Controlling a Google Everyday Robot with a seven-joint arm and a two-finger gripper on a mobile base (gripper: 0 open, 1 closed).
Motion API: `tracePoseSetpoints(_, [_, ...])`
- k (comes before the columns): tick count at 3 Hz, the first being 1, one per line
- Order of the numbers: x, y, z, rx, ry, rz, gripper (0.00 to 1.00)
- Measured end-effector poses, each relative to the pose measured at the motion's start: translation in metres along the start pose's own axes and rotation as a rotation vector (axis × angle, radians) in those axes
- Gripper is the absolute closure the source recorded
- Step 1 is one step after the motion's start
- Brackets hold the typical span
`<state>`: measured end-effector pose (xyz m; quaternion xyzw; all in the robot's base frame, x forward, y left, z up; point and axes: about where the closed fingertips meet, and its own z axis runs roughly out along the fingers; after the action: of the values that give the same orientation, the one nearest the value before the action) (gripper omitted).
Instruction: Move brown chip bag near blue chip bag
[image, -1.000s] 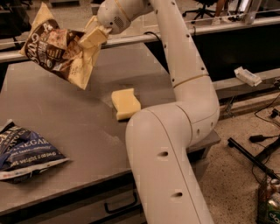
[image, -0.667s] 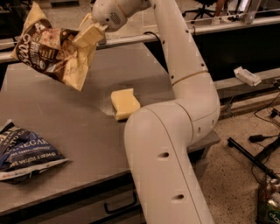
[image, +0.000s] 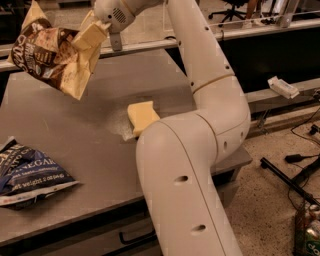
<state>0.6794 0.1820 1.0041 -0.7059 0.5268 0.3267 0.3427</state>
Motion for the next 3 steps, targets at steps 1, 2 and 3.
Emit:
tracePoseSetpoints(1, [0.002,-0.003,0.003,0.002,-0.017,0.015,1.00])
tracePoseSetpoints(2, [-0.003,0.006,0.002,-0.026,-0.043,0.018,1.00])
tracePoseSetpoints(3, [-0.011,0.019,0.005,-0.064,-0.062,-0.002,1.00])
